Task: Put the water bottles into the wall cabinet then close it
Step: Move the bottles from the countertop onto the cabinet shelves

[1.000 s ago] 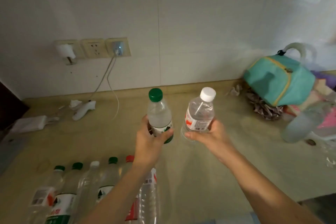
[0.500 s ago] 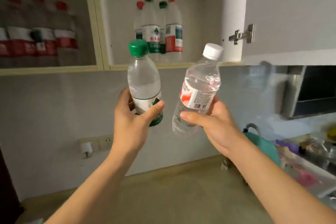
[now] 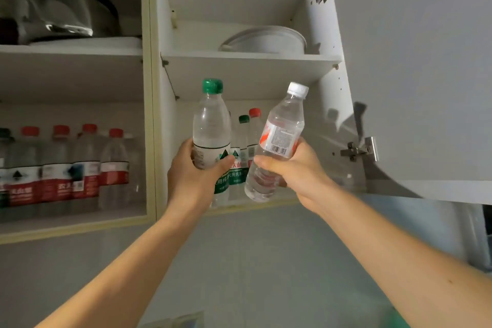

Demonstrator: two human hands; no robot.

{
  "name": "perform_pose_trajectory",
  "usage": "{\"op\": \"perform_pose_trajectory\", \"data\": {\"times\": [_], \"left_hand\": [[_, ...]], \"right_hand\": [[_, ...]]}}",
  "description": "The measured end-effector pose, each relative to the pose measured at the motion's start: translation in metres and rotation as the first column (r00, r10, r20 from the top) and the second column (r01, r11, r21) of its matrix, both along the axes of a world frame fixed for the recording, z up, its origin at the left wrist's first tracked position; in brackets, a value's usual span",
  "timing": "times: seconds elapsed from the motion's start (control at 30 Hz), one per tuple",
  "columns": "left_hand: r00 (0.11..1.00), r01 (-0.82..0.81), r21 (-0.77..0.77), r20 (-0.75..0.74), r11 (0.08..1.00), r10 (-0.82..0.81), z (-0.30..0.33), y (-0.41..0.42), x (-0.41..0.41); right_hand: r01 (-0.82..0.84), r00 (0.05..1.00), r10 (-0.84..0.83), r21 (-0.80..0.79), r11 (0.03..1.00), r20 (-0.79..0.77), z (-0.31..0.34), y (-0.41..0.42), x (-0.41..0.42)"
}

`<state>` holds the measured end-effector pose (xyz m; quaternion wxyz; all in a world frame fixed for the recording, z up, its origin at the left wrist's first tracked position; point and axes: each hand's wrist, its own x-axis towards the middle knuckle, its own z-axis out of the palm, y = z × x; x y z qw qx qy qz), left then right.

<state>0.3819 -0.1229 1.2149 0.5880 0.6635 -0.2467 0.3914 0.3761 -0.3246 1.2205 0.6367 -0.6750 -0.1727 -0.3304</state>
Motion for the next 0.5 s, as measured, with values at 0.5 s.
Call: {"op": "perform_pose_trajectory", "data": {"times": [0.5], "left_hand": [[0.93,0.217,-0.087,-0.284,0.972,-0.233,0.021,-0.064,0.121]], "right_hand": [[0.128,0.98,-0.165,-0.282,0.951,-0.111,0.033,-0.028,0.082]]}}
